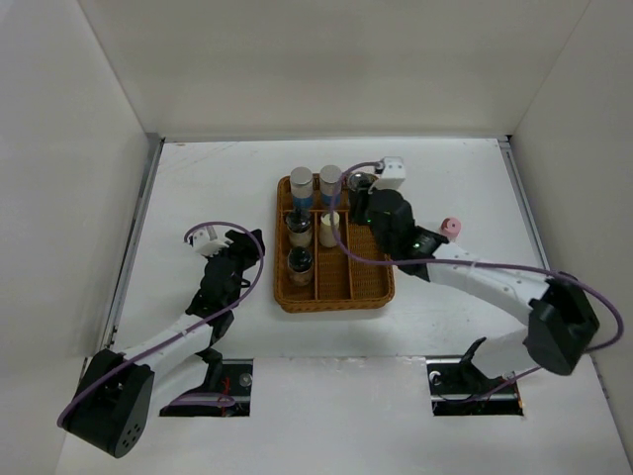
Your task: Organize the condiment bottles
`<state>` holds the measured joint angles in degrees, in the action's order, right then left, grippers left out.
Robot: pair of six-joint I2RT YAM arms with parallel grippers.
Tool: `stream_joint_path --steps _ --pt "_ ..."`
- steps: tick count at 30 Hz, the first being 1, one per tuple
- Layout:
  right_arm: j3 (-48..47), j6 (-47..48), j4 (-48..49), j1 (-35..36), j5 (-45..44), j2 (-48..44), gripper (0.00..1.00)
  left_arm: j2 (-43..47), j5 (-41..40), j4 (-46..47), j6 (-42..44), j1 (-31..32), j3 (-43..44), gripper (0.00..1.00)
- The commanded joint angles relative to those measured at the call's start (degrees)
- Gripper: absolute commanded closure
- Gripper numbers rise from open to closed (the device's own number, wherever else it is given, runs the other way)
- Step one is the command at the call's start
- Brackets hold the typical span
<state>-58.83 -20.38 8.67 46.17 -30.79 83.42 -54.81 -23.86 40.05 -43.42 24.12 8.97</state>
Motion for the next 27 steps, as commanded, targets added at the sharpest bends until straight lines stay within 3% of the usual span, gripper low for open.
stream_joint_path --steps 1,3,5,9,15,22,27 --pt "5.3 -1.6 2.0 -4.5 -2.6 -6.2 0.67 0.5 -0.8 2.3 0.7 0.7 0.3 0.45" --pt "8.3 -4.5 -1.3 -8.3 -6.3 -9.4 0.72 0.1 -1.0 2.3 0.7 0.7 0.3 0.45" --pt "10.0 -7.5 -7.1 -11.8 -12.0 -12.2 0.69 -0.3 -0.5 2.3 0.4 0.5 0.4 0.45" --pt "13.2 -7.3 -12.3 -15.5 -22.1 -15.9 0.35 -1.0 -1.2 2.4 0.8 1.1 0.8 0.45" --pt "16.1 -7.4 -15.3 -22.0 -22.4 -15.0 0.19 -0.9 -1.1 1.5 0.6 1.3 1.1 0.46" --pt "16.6 -8.2 -11.1 -27.4 -9.6 -11.2 0.2 -2.1 -0.7 2.0 0.2 1.6 1.4 0.46" --pt "14.8 -8.4 -10.2 -29.7 -7.3 -7.7 0.24 -1.7 -0.1 1.9 0.0 1.3 1.3 0.46"
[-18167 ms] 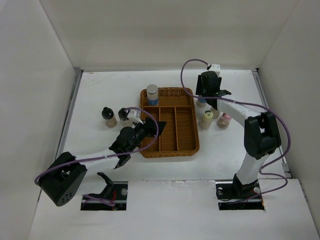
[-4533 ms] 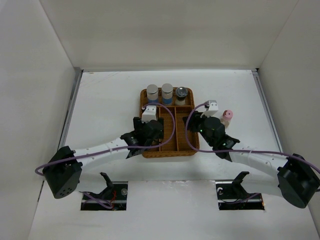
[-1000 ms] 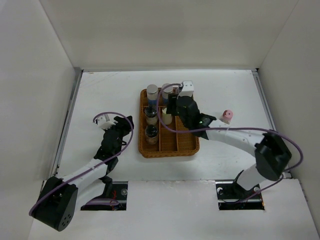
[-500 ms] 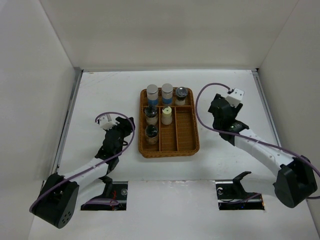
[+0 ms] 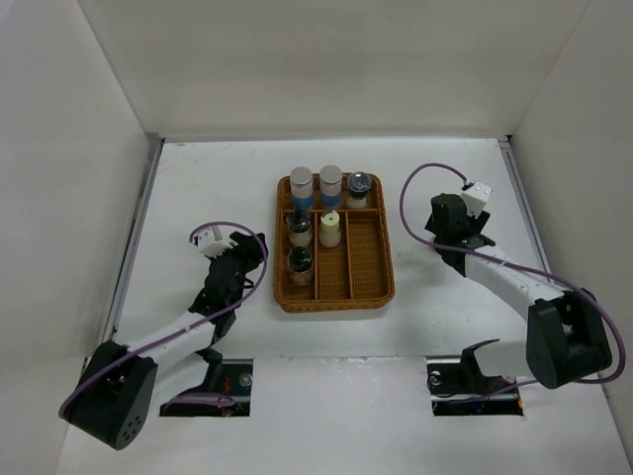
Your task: Organize the condiment bottles
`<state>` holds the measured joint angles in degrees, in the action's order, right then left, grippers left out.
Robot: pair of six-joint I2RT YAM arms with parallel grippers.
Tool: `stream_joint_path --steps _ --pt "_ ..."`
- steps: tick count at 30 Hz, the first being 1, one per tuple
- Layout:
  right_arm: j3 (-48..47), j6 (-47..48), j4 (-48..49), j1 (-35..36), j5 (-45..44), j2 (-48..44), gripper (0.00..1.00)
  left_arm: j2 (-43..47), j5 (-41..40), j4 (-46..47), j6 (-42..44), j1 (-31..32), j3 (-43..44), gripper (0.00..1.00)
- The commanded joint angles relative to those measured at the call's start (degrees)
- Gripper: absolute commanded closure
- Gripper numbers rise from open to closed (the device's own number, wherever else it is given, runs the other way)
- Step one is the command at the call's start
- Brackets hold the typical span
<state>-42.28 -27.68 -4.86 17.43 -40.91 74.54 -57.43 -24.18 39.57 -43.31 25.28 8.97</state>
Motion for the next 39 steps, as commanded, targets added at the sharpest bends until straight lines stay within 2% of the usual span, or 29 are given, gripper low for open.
stream_joint_path --steps 1,6,8,12,16,20,25,30,39 --pt "-1.8 -1.1 3.9 -1.0 2.9 1.8 0.25 1.3 -0.1 2.3 0.1 0.3 1.2 0.46" --pt "-3.0 -1.3 4.2 -1.6 3.6 5.5 0.35 0.7 0.4 2.0 -0.4 0.0 1.3 0.46" --pt "-2.8 -1.6 4.2 -1.3 3.1 5.4 0.46 1.0 -0.4 2.2 0.2 0.4 1.3 0.46" --pt "-2.9 0.0 4.2 1.1 -0.1 1.5 0.57 0.0 0.2 2.0 -0.3 -0.4 1.5 0.45" --pt "-3.9 2.4 4.0 7.4 -2.2 -2.4 0.58 -0.3 -0.3 2.4 0.1 -0.4 1.6 0.41" --pt "-5.9 3.4 5.8 14.5 -0.8 -4.1 0.59 -0.3 -0.1 2.0 0.1 -0.7 1.8 0.29" --pt "-9.7 4.6 9.3 22.9 1.9 -1.0 0.6 -1.7 -0.1 1.9 0.0 -1.1 2.2 0.16" --pt "-11.9 5.4 13.0 25.0 4.2 4.5 0.59 -0.5 -1.4 1.7 0.2 -1.7 1.6 0.0" --pt "-14.8 5.7 15.3 24.8 5.6 15.0 0.58 0.1 -2.7 -2.9 0.0 -2.0 2.9 0.0"
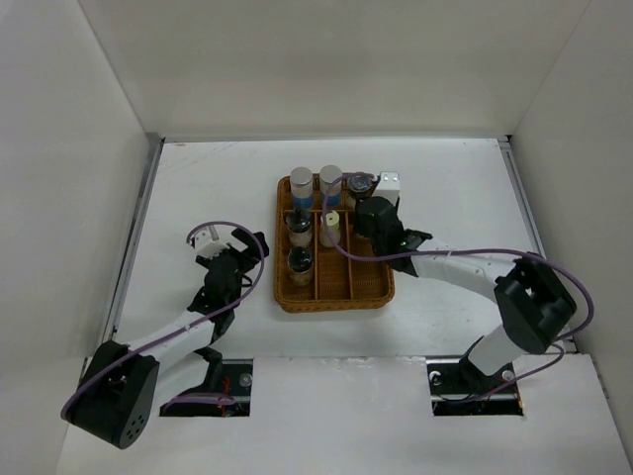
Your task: Organize the condiment bottles
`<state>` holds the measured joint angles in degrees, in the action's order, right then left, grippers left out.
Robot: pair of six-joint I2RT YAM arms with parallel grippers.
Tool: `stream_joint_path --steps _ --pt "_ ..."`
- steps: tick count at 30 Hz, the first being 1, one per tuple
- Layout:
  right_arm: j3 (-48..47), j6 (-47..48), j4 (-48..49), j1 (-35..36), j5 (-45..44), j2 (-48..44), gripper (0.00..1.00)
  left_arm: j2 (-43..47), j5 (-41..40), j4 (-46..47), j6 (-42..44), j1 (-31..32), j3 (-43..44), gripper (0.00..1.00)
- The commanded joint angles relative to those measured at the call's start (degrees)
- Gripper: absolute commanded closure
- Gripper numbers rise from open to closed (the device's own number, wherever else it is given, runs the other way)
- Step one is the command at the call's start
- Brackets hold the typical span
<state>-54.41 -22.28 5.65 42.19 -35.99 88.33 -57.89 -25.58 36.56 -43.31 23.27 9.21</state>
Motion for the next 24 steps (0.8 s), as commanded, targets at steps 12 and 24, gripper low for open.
stream_joint_path --steps 12,24 --pt "-2.2 -0.1 6.9 0.0 0.1 5.4 0.27 -0.5 -1.5 -0.4 -0.8 -0.3 2.9 0.0" --pt "5.3 -0.4 7.5 -1.8 -3.3 -9.7 0.0 -3.0 -5.4 -6.9 -2.8 -0.8 5.9 0.0"
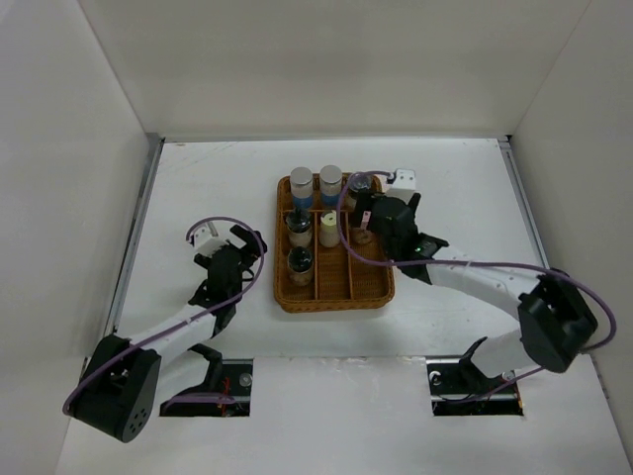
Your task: Organize the condiment bottles
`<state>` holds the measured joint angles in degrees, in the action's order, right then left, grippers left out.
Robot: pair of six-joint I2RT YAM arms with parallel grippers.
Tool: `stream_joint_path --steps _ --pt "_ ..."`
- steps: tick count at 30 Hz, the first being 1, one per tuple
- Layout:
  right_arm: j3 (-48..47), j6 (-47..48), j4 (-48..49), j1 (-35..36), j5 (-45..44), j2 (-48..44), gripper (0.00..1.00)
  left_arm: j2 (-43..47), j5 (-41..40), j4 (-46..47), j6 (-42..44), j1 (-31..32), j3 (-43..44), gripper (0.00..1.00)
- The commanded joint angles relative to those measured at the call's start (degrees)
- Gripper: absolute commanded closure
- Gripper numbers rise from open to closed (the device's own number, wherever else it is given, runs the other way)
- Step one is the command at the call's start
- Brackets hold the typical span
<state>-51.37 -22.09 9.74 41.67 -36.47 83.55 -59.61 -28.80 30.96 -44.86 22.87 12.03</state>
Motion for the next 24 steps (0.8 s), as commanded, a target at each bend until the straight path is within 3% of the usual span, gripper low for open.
stream_joint_path --steps 1,13,24 --pt "3.4 -0.8 3.9 -1.9 -3.1 -5.9 0.0 -1.9 -1.9 -2.3 -1.5 -0.4 3.7 0.0" --pt "19.8 -12.0 7.4 -12.7 -4.5 -18.2 0.0 -5.2 -5.8 -10.0 -1.3 -0.7 8.7 0.0" --pt "21.4 -15.3 9.8 -14.9 0.1 -14.5 0.0 -4.9 -6.3 -13.1 -0.5 0.1 12.1 0.0"
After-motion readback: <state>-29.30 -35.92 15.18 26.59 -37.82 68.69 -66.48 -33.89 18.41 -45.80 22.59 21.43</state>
